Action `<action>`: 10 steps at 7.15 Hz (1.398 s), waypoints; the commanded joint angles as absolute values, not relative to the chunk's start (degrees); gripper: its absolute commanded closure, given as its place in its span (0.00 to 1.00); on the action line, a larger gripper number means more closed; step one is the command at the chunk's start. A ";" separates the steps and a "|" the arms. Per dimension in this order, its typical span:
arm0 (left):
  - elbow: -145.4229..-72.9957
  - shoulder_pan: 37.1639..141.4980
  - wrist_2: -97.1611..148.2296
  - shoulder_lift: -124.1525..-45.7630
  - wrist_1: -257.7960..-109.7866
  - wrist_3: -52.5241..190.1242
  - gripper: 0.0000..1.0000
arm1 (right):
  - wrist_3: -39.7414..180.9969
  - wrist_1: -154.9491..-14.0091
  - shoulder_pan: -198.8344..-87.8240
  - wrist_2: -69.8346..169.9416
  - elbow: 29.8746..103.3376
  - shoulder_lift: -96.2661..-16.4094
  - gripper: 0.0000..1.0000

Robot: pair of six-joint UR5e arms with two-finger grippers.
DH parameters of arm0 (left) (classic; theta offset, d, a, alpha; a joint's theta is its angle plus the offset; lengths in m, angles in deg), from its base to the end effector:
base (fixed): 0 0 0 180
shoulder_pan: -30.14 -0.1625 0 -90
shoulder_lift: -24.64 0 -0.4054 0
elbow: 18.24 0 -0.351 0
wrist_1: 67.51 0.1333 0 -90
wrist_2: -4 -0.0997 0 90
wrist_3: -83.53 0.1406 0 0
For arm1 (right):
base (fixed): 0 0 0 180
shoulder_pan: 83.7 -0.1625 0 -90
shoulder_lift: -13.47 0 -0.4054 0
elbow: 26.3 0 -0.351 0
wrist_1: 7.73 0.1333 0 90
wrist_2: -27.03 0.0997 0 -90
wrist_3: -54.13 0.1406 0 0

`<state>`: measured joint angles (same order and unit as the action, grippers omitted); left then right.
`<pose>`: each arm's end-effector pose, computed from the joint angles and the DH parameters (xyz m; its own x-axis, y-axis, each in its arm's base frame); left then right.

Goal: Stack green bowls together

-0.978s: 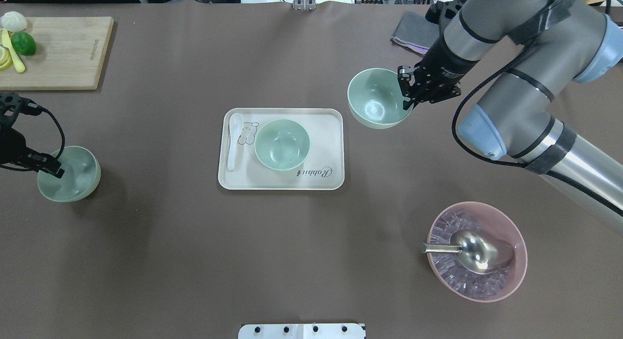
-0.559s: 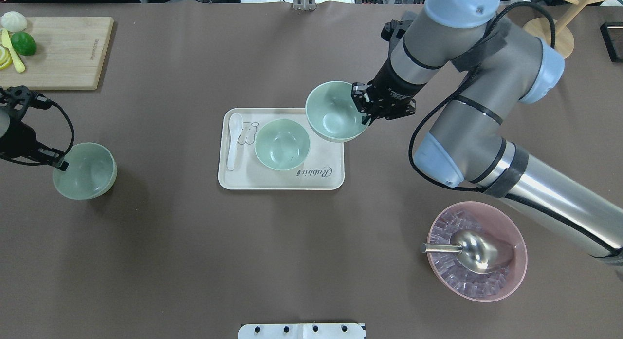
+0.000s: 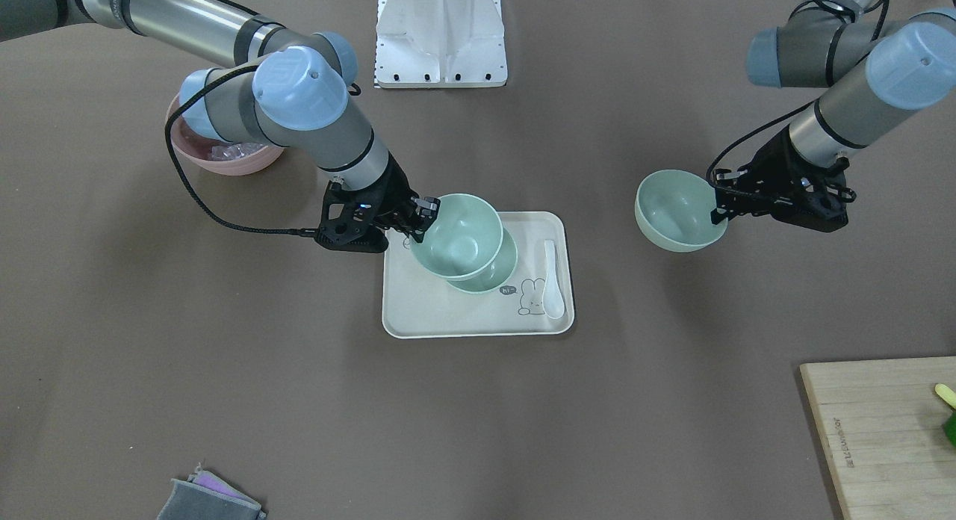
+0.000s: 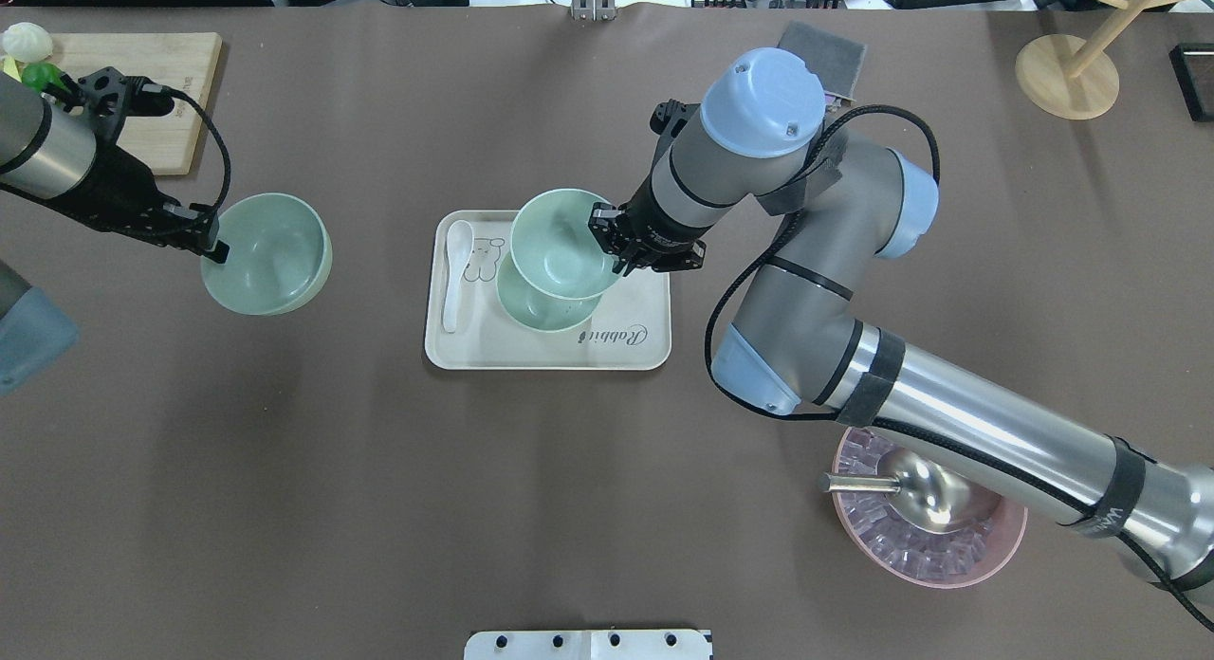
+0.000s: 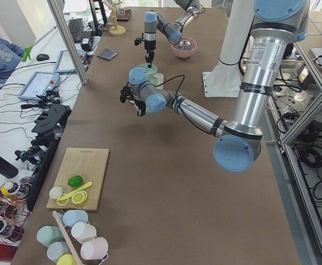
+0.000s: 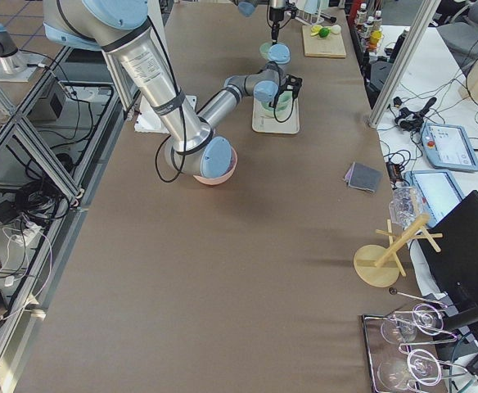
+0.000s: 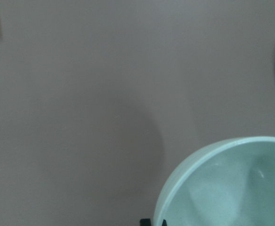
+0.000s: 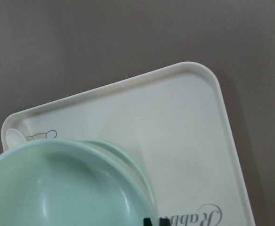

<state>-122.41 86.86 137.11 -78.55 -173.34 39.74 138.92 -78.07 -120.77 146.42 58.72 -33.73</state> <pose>0.2691 -0.4779 0.4025 0.5322 0.1497 -0.8333 -0.0441 0.9878 0.1493 -0.5274 -0.4791 0.2265 0.4449 0.2369 0.8637 -0.1553 0.9702 -0.1862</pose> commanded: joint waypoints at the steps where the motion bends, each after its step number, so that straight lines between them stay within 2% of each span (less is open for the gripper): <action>1: -125.11 86.91 138.90 -81.43 -169.39 37.74 1.00 | 140.86 -75.43 -119.56 145.95 56.06 -32.41 1.00; 5: -124.68 86.56 139.00 -85.84 -168.32 30.80 1.00 | 141.23 -74.18 -119.21 146.74 54.82 -32.41 1.00; 6: -124.33 85.52 138.91 -86.97 -168.32 28.97 1.00 | 141.14 -74.18 -119.21 147.09 54.82 -32.41 0.01; 9: -121.52 77.71 133.76 -94.79 -168.32 17.47 1.00 | 141.05 -74.88 -125.23 158.48 57.54 -33.81 0.00; 10: -119.16 74.99 131.12 -97.42 -168.32 15.26 1.00 | 140.18 -74.88 -129.27 162.34 59.29 -36.86 0.00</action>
<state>-121.23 78.18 134.28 -94.43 -168.32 18.38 140.85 -74.79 -124.96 157.69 57.53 -34.33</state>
